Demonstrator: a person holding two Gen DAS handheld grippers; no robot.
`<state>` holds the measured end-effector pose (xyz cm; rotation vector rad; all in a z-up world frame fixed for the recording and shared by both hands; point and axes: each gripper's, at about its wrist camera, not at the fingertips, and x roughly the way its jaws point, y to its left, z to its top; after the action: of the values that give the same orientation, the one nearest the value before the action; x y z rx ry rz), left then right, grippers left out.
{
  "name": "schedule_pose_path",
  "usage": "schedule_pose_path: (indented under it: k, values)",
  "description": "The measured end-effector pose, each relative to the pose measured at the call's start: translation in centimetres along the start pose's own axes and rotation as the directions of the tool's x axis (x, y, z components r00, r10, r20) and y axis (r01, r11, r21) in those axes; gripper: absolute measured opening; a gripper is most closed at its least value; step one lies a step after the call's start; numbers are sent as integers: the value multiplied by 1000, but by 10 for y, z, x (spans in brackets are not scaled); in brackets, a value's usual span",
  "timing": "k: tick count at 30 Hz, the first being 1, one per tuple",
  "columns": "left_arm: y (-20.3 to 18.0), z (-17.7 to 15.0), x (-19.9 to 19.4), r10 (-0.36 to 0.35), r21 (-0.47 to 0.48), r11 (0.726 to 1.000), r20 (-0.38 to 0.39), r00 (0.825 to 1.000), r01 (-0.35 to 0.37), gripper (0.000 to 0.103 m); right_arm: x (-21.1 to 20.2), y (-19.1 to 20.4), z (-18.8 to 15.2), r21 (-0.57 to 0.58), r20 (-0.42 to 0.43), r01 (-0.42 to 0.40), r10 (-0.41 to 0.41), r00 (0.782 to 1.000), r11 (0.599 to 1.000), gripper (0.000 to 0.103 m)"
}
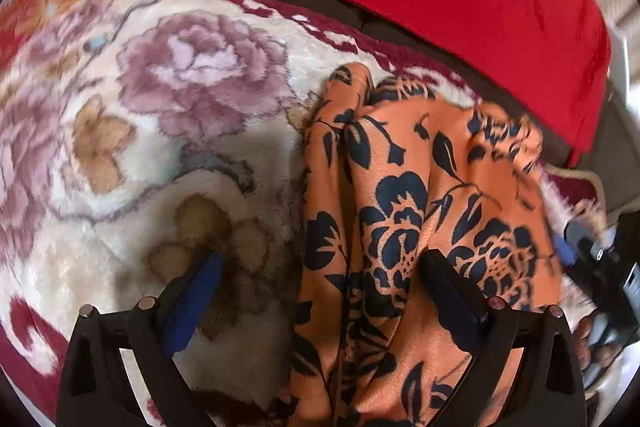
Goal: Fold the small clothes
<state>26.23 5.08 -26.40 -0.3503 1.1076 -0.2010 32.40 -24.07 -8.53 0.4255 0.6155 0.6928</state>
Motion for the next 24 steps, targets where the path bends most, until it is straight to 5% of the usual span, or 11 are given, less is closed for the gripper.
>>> schedule_pose_path:
  k: [2, 4, 9, 13, 22, 24]
  values:
    - [5, 0, -14, -19, -5, 1000, 42, 999, 20, 100, -15, 1, 2, -1, 22, -20, 20, 1000, 1000, 62]
    - [12, -2, -22, -32, -12, 999, 62, 998, 33, 100, -28, -6, 1, 24, 52, -19, 18, 998, 1000, 74]
    - [31, -2, -9, -174, -100, 980, -16, 985, 171, 100, -31, -36, 0, 139, 17, -24, 22, 1000, 990, 76]
    - [28, -9, -5, -184, -93, 979, -44, 982, 179, 100, -28, -45, -6, 176, -9, -49, 52, 999, 983, 76]
    - [2, -24, 14, -407, -106, 913, -135, 903, 395, 100, -11, -50, -12, 231, -34, -104, 115, 993, 967, 76]
    - [-1, -26, 13, -400, -100, 916, -116, 909, 390, 99, -6, -52, -13, 244, -32, -114, 126, 992, 963, 76]
